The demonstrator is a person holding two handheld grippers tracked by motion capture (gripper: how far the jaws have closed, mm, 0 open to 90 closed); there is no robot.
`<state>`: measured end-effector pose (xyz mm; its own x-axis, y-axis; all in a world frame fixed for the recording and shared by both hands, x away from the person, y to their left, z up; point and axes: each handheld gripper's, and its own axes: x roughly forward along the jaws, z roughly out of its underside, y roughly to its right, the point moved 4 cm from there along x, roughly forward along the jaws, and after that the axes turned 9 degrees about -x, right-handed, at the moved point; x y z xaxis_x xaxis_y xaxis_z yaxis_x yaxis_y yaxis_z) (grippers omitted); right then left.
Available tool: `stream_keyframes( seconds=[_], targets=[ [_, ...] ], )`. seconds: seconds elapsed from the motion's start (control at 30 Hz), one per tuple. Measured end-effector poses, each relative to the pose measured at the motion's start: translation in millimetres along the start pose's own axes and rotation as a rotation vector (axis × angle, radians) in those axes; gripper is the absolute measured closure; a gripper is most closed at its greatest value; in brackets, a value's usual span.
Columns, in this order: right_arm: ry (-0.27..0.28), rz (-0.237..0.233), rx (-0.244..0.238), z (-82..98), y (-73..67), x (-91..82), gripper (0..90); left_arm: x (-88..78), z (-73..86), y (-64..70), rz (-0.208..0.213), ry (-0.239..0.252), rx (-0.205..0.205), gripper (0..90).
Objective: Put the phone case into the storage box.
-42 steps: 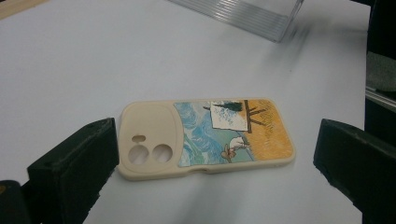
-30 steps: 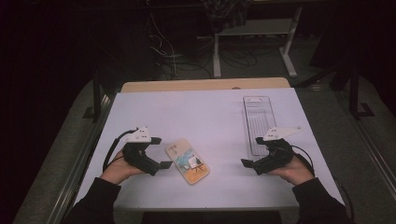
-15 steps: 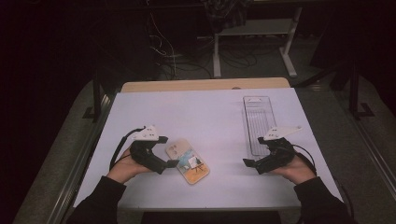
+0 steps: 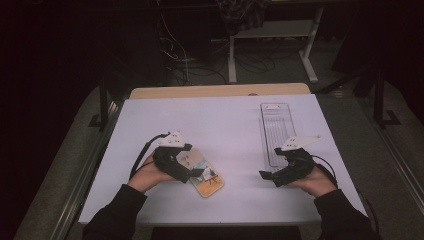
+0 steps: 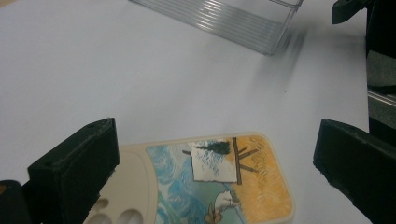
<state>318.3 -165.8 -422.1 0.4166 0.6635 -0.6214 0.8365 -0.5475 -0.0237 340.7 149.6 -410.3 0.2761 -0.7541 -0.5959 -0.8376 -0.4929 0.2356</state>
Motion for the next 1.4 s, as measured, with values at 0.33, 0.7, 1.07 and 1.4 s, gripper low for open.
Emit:
stream_keyframes(
  seconds=[0.33, 0.7, 1.07, 1.4],
  targets=[
    [0.064, -0.041, -0.021, -19.8, -11.9, 4.4, 0.0, 16.2, -10.5, 0.3, 0.014, -0.007, 0.009, 0.0],
    [0.057, -0.063, -0.03, -22.4, -18.2, 13.0, 0.0, 44.2, -20.1, 1.1, 0.022, -0.042, 0.02, 12.8],
    [0.048, -0.062, -0.029, -20.9, -17.2, 12.8, 0.0, 72.4, -14.8, 12.7, 0.028, -0.103, -0.02, 45.0],
    [0.053, -0.055, -0.035, -20.7, -15.5, 12.7, 0.0, 83.3, -8.3, 21.5, 0.022, -0.138, -0.045, 84.6]
  ],
)
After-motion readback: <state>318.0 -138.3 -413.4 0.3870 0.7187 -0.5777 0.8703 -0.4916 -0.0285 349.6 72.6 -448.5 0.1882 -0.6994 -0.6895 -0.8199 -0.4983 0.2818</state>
